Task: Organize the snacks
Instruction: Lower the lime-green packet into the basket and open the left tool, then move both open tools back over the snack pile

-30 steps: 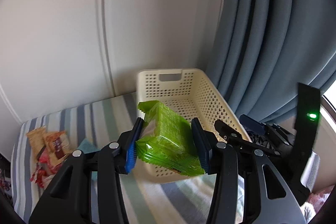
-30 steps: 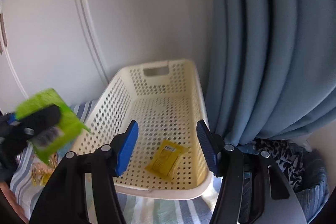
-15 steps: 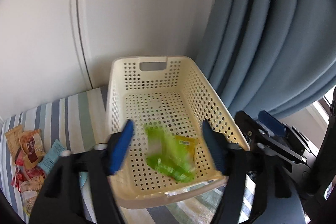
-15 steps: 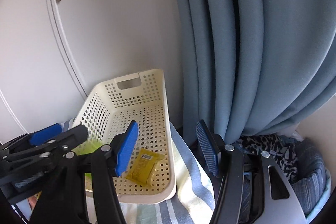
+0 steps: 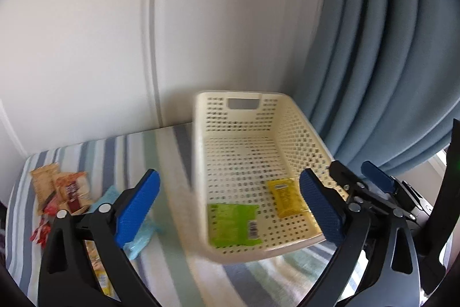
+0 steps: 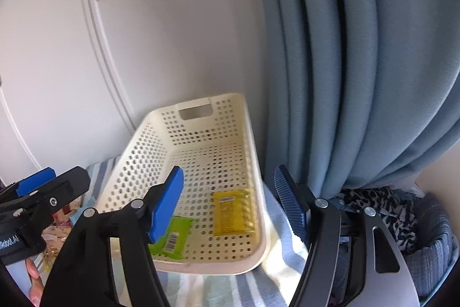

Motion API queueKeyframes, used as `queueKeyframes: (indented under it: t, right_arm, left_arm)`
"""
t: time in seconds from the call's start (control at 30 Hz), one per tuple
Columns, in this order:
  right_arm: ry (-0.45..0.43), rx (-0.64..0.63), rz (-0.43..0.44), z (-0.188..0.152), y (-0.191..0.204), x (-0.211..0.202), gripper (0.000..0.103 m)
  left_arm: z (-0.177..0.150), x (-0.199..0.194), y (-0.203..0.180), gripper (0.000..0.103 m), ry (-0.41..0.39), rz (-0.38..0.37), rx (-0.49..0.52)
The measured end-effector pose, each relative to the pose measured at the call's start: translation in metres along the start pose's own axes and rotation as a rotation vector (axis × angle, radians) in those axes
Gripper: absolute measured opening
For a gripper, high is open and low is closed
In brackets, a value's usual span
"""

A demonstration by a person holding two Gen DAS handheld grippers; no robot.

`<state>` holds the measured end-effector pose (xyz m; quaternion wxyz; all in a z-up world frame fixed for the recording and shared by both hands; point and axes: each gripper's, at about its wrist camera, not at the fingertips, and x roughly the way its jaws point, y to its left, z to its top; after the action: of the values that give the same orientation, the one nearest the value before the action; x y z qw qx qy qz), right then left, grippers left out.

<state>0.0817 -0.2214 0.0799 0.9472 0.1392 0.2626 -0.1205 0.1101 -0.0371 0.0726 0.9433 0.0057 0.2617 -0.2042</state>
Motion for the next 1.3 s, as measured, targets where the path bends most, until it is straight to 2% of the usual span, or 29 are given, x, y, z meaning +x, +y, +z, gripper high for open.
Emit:
queueKeyframes:
  t: [0.1, 0.47, 0.5, 0.6, 0.87, 1.13, 1.2, 1.3]
  right_arm:
    - [-0.01, -0.018, 0.023, -0.003, 0.008, -0.003, 0.072]
    - [-0.016, -0.093, 0.106, -0.006, 0.045, -0.02, 0.073]
    - [-0.02, -0.108, 0.117, -0.006, 0.052, -0.023, 0.073]
    - [-0.024, -0.155, 0.153, -0.007, 0.069, -0.029, 0.083]
    - [-0.001, -0.318, 0.274, -0.022, 0.141, -0.034, 0.084]
    - [0.072, -0.469, 0.344, -0.046, 0.207, -0.019, 0.084]
    - [0.099, -0.505, 0.348, -0.052, 0.221, -0.012, 0.09]
    - [0.155, -0.532, 0.357, -0.06, 0.24, 0.004, 0.091]
  left_arm:
    - [-0.005, -0.009, 0.019, 0.099, -0.008, 0.046, -0.031]
    - [-0.042, -0.046, 0.099, 0.101, -0.001, 0.194, -0.152]
    - [-0.047, -0.049, 0.107, 0.101, 0.002, 0.206, -0.164]
    - [-0.06, -0.055, 0.133, 0.101, 0.021, 0.225, -0.223]
    - [-0.088, -0.069, 0.191, 0.101, 0.048, 0.287, -0.348]
    - [-0.094, -0.077, 0.214, 0.101, 0.041, 0.324, -0.359]
    - [-0.097, -0.078, 0.218, 0.101, 0.039, 0.333, -0.363]
    - [-0.102, -0.079, 0.225, 0.101, 0.041, 0.366, -0.373]
